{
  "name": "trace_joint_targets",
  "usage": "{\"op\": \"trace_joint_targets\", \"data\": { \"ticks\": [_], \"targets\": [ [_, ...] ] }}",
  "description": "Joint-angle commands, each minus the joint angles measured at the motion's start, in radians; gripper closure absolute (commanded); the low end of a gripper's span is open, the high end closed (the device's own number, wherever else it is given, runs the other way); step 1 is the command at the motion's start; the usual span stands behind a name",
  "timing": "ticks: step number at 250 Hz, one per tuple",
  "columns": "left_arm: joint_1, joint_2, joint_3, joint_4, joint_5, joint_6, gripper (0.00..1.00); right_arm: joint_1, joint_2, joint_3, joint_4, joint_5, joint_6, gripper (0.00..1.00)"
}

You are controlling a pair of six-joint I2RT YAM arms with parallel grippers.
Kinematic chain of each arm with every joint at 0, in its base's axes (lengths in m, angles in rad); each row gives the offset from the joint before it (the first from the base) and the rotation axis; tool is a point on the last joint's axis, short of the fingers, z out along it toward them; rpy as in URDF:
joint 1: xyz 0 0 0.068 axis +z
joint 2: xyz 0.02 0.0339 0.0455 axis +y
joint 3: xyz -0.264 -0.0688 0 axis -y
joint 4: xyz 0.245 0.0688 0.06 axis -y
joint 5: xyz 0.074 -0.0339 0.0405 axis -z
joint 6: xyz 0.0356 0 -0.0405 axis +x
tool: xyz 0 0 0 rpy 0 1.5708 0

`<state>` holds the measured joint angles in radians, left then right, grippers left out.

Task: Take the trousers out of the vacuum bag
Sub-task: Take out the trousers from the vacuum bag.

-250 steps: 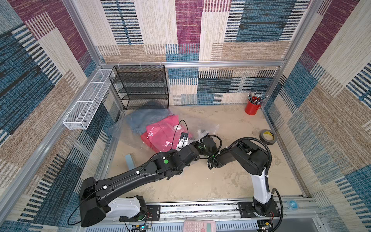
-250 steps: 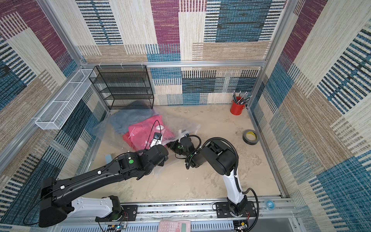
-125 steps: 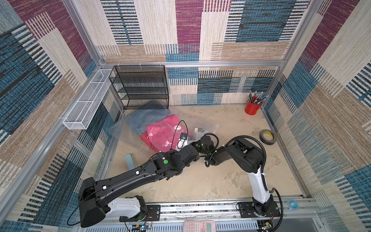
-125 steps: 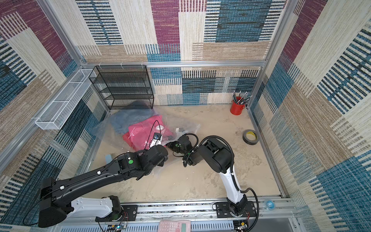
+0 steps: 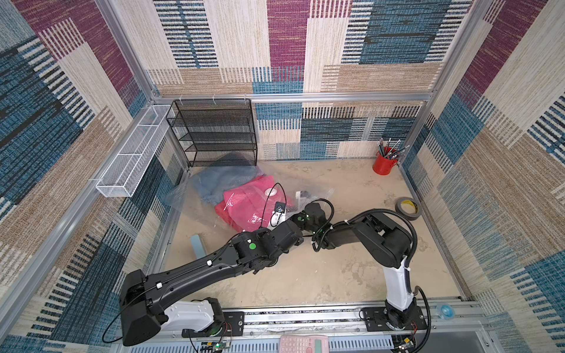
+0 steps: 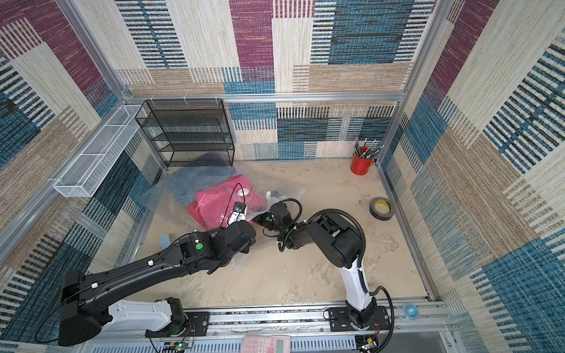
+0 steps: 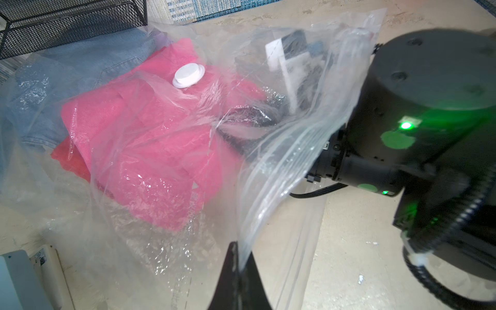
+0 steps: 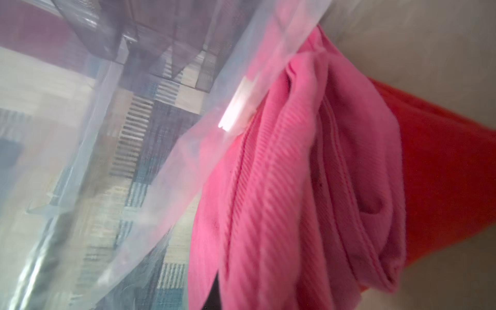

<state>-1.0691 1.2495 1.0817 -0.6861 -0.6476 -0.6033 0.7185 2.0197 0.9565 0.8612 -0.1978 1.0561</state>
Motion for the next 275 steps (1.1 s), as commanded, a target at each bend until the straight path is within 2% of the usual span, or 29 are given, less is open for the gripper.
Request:
{"op": "trace_joint_targets", "data": {
  "ticks": [1, 38, 82, 88, 107, 121, 155, 178, 201, 230, 247, 275],
  "targets": [
    [0.001, -0.007, 0.006, -0.010, -0.005, -0.004, 1.00, -0.010, -0.061, -0.003, -0.080, 0.086, -0.105, 1.00],
    [0.000, -0.010, 0.001, -0.010, -0.006, -0.008, 1.00, -0.017, -0.114, -0.002, -0.157, 0.100, -0.156, 1.00],
    [0.001, -0.009, 0.001, -0.012, -0.003, -0.014, 1.00, -0.027, -0.065, -0.045, -0.101, 0.027, -0.086, 1.00],
    [0.001, -0.009, 0.002, -0.012, -0.005, -0.014, 1.00, -0.028, -0.049, -0.043, -0.089, 0.008, -0.079, 0.95],
    [0.001, -0.008, 0.003, -0.014, -0.005, -0.013, 1.00, -0.029, -0.021, -0.040, -0.058, -0.030, -0.062, 0.69],
    [0.001, -0.007, 0.006, -0.016, -0.005, -0.010, 1.00, -0.029, -0.028, -0.051, -0.057, -0.023, -0.061, 0.57],
    [0.001, -0.005, 0.012, -0.022, -0.008, -0.007, 1.00, -0.028, -0.099, -0.094, -0.118, 0.046, -0.087, 0.38],
    [0.001, 0.000, 0.015, -0.018, -0.008, -0.004, 1.00, -0.030, -0.128, -0.110, -0.168, 0.067, -0.082, 0.33],
    [0.000, 0.008, 0.024, -0.022, -0.008, -0.003, 1.00, -0.036, -0.110, -0.111, -0.166, 0.025, -0.066, 0.32],
    [0.001, 0.018, 0.035, -0.035, -0.008, 0.000, 1.00, -0.036, -0.065, -0.089, -0.150, -0.033, -0.045, 0.37],
    [0.001, 0.019, 0.038, -0.038, -0.008, 0.000, 1.00, -0.033, -0.049, -0.078, -0.129, -0.056, -0.043, 0.46],
    [0.001, 0.020, 0.040, -0.036, -0.009, -0.002, 1.00, -0.030, -0.032, -0.037, -0.111, -0.087, -0.047, 0.73]
  ]
}}
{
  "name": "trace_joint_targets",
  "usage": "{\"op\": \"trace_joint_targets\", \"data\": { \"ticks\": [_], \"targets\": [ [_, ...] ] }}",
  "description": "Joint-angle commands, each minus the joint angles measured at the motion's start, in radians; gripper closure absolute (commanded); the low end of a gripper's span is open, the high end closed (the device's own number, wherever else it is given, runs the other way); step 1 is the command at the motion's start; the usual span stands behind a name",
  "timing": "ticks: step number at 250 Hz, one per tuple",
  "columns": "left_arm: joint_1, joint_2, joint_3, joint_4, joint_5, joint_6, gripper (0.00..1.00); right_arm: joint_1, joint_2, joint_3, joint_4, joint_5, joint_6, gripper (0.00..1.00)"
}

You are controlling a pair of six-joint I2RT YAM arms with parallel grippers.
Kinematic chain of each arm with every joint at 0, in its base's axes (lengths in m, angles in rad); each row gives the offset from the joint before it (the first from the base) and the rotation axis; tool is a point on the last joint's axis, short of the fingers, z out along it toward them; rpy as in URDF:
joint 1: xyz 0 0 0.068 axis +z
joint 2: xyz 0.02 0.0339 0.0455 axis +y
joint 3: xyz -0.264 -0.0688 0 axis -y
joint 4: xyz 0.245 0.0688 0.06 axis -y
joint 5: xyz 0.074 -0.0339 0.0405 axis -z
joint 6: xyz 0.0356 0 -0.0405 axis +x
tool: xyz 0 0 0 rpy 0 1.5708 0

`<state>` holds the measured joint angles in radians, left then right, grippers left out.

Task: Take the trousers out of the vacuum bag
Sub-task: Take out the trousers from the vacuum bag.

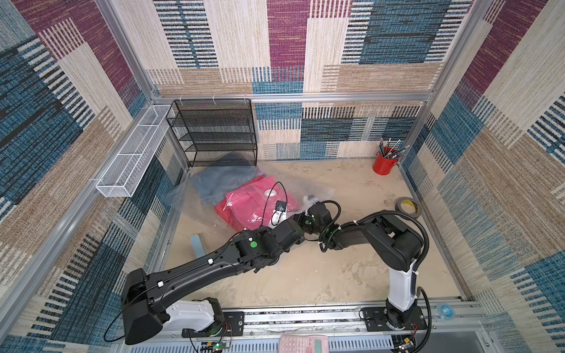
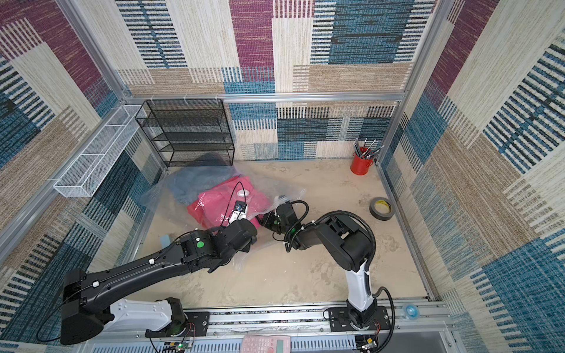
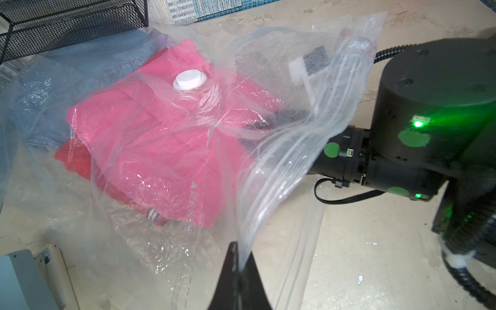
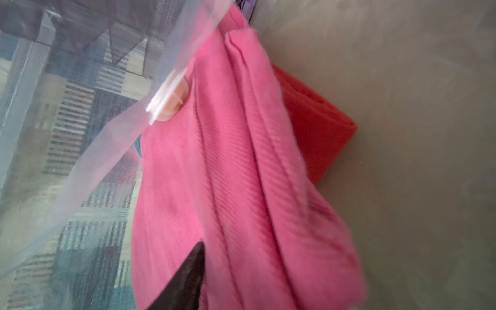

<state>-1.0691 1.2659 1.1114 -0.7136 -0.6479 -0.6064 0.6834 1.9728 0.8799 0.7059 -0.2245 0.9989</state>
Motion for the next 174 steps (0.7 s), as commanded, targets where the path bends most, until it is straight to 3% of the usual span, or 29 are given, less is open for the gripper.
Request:
{"op": "trace_joint_targets", "data": {
  "ticks": [1, 40, 87, 110, 137, 174],
  "targets": [
    [0.001, 0.005, 0.010, -0.008, -0.009, 0.001, 1.00, 0.005, 0.015, 0.043, 0.044, -0.061, 0.009, 0.73],
    [0.000, 0.015, 0.022, -0.015, -0.011, 0.004, 1.00, 0.017, 0.032, 0.158, -0.004, -0.072, -0.031, 0.84],
    [0.001, 0.023, 0.029, -0.018, -0.010, 0.005, 1.00, 0.025, 0.127, 0.329, -0.083, -0.077, -0.040, 0.82],
    [0.001, 0.027, 0.034, -0.020, -0.006, 0.008, 1.00, 0.022, 0.163, 0.357, -0.130, -0.059, -0.053, 0.74],
    [0.001, 0.030, 0.039, -0.030, -0.003, 0.004, 1.00, 0.022, 0.127, 0.294, -0.134, -0.035, -0.065, 0.49],
    [0.001, 0.027, 0.036, -0.032, 0.002, -0.010, 1.00, 0.021, 0.017, 0.167, -0.132, 0.003, -0.069, 0.30]
  ]
}}
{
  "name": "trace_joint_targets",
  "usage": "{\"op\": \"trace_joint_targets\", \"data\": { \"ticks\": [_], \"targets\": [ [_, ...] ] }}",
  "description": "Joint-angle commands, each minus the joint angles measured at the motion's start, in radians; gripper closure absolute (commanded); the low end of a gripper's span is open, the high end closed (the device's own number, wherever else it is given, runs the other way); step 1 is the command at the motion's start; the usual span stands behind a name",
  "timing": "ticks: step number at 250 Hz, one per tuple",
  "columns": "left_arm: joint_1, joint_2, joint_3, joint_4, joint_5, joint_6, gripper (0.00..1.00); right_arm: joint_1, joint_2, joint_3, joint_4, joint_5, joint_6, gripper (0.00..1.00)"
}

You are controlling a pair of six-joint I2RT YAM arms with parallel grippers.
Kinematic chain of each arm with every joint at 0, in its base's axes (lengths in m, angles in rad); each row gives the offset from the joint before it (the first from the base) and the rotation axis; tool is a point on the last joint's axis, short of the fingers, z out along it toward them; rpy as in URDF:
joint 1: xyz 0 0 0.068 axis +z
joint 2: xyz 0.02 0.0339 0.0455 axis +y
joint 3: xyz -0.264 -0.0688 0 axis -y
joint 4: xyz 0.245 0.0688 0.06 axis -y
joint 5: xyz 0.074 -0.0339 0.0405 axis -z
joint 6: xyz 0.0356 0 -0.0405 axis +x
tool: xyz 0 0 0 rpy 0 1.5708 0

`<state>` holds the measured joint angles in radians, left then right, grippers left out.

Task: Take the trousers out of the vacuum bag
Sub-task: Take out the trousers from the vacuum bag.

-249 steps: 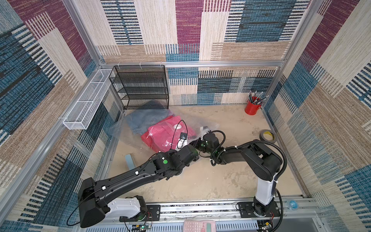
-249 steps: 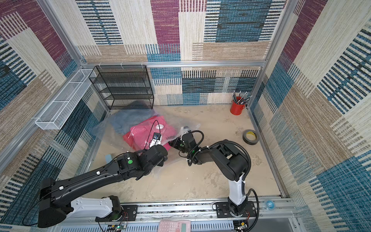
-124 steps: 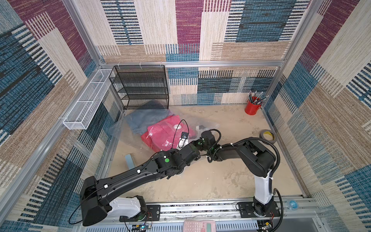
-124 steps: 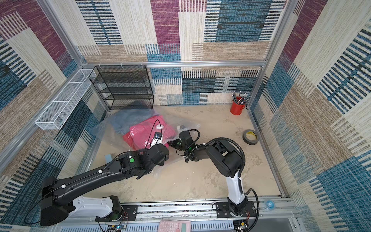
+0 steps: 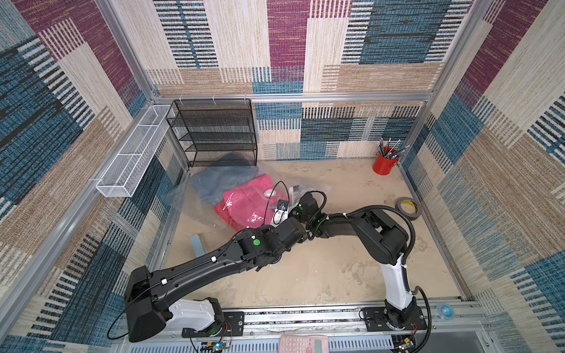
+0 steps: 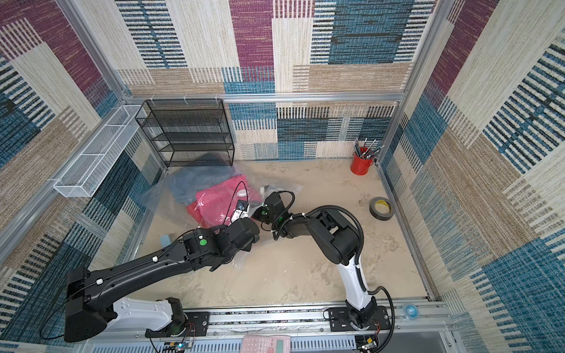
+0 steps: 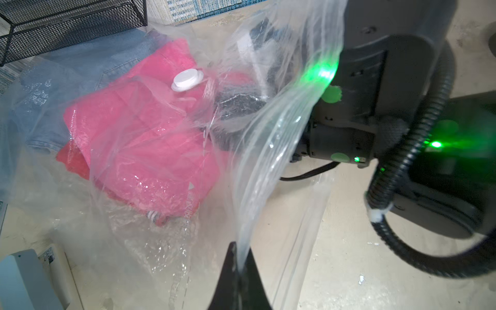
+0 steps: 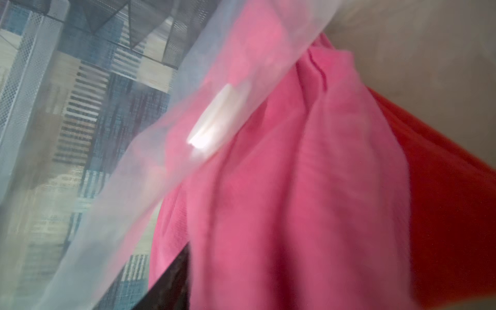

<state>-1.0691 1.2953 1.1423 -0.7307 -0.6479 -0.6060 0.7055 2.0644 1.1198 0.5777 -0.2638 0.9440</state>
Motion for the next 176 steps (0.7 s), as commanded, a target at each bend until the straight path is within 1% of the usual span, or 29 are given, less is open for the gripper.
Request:
{"op": "trace_joint_targets", "data": {
  "ticks": [1, 12, 21, 37, 71, 109, 152, 176],
  "targets": [
    [0.001, -0.002, 0.004, -0.016, 0.002, -0.011, 1.00, 0.000, -0.082, -0.077, -0.004, 0.043, -0.014, 0.30],
    [0.001, -0.002, 0.004, -0.014, 0.006, -0.013, 1.00, 0.000, -0.114, -0.118, 0.004, 0.054, -0.012, 0.22],
    [0.001, -0.001, 0.004, -0.014, 0.009, -0.013, 1.00, -0.001, -0.141, -0.146, 0.006, 0.066, -0.010, 0.17],
    [0.001, 0.001, 0.006, -0.012, 0.011, -0.012, 1.00, -0.004, -0.174, -0.192, 0.007, 0.078, 0.001, 0.14],
    [0.001, 0.009, 0.011, -0.014, 0.011, -0.011, 1.00, -0.015, -0.182, -0.252, 0.073, 0.034, 0.031, 0.17],
    [0.001, 0.011, 0.015, -0.018, 0.011, -0.013, 1.00, -0.017, -0.132, -0.236, 0.129, -0.016, 0.049, 0.19],
    [0.001, 0.007, 0.012, -0.022, 0.008, -0.019, 1.00, -0.015, -0.087, -0.198, 0.162, -0.044, 0.052, 0.22],
    [0.001, 0.011, 0.014, -0.023, 0.010, -0.019, 1.00, -0.015, -0.052, -0.185, 0.199, -0.065, 0.071, 0.25]
  ]
}}
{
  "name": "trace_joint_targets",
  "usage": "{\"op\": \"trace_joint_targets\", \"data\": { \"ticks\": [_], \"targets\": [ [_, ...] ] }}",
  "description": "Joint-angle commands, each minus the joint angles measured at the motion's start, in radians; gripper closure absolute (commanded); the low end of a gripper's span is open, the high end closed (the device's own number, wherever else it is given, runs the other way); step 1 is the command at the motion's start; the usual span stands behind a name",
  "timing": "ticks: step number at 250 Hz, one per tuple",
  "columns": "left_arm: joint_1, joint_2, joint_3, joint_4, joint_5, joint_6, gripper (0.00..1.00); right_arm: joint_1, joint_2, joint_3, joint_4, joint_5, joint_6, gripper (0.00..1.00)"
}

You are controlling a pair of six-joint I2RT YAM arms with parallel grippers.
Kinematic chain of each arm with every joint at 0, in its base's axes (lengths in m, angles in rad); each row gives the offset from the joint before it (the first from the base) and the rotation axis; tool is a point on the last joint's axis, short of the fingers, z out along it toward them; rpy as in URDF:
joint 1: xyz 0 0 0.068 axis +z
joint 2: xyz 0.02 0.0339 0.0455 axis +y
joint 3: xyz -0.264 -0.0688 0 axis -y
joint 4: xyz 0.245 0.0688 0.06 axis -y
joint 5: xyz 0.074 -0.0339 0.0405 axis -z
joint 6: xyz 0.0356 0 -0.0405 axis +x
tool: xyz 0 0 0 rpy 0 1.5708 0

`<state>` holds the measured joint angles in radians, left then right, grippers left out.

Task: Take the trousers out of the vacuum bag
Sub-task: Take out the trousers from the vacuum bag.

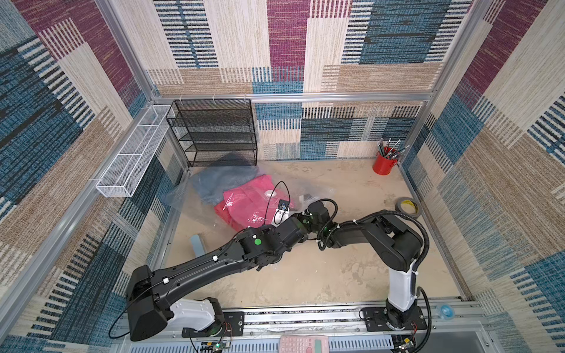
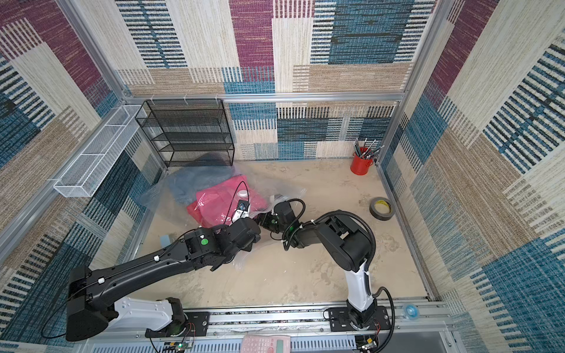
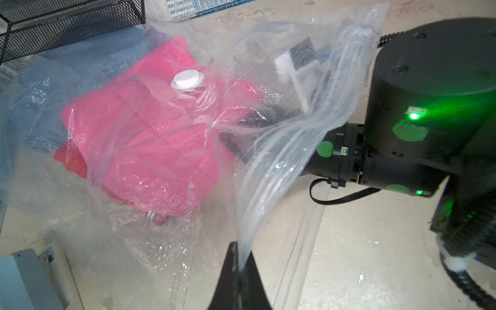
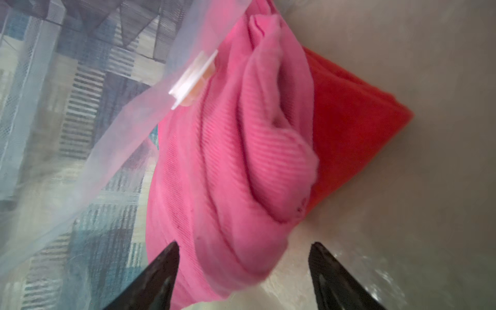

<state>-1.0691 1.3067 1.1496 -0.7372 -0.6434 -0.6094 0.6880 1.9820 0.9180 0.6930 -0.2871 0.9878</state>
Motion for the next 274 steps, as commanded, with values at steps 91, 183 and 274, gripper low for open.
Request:
{"op": "trace_joint_targets", "data": {
  "ticks": [91, 183, 274],
  "targets": [
    [0.001, 0.004, 0.015, -0.028, -0.001, -0.018, 1.00, 0.001, 0.090, 0.086, 0.080, -0.062, 0.032, 0.32],
    [0.001, 0.007, 0.019, -0.031, 0.002, -0.020, 1.00, 0.001, 0.118, 0.105, 0.135, -0.091, 0.051, 0.34],
    [0.001, 0.011, 0.026, -0.031, 0.006, -0.018, 1.00, 0.000, 0.185, 0.186, 0.153, -0.121, 0.096, 0.34]
  ]
}}
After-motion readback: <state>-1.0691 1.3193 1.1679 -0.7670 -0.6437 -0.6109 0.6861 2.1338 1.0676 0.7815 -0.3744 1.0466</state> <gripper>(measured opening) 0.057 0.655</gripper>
